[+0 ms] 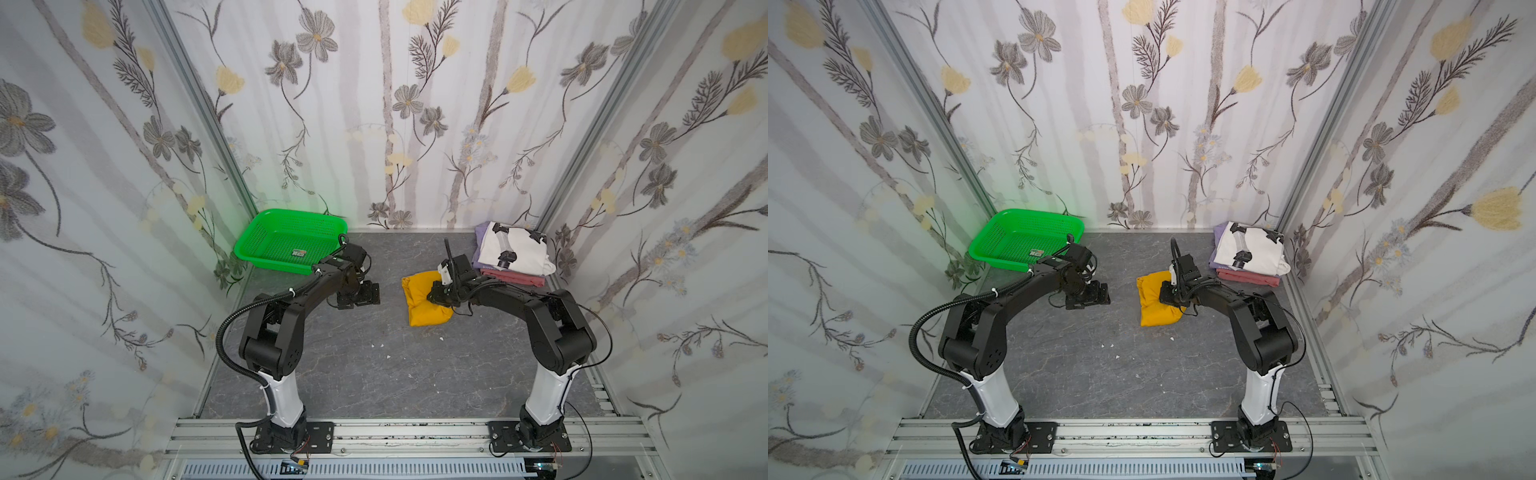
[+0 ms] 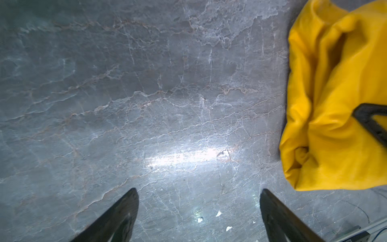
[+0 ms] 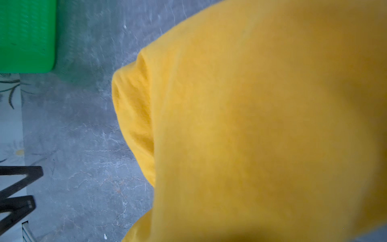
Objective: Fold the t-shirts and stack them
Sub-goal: 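Lift the yellow shirt with the right gripper while the left gripper releases and withdraws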
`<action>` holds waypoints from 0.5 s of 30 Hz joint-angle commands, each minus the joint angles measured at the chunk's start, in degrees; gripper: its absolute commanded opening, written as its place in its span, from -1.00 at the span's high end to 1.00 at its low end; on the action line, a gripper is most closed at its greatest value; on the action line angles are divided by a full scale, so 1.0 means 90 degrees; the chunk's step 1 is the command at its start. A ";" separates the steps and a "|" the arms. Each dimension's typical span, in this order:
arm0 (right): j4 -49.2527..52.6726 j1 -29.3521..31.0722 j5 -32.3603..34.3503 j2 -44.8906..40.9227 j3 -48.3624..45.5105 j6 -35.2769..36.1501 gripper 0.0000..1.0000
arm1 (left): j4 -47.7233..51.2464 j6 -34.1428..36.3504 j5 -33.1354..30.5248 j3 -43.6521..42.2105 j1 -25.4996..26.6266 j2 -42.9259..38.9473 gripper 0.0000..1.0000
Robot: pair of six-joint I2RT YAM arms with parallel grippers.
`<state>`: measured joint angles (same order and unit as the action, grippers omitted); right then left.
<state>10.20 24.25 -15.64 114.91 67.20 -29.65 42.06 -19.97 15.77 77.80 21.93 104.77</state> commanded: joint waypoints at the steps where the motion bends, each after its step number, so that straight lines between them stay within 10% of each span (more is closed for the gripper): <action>1: -0.0105 -0.0319 -0.0420 -0.0240 0.0193 0.0448 1.00 | 0.0005 -0.0115 0.0209 -0.0070 -0.0035 -0.0067 -0.83; 15: 0.2231 -0.2519 -0.0977 0.1377 0.4071 0.2191 1.00 | -0.0108 -0.0148 0.0141 -0.0449 -0.0129 -0.0430 -0.83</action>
<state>24.12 3.77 -22.52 124.42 97.69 -15.64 41.74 -21.04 17.58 74.37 21.12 101.78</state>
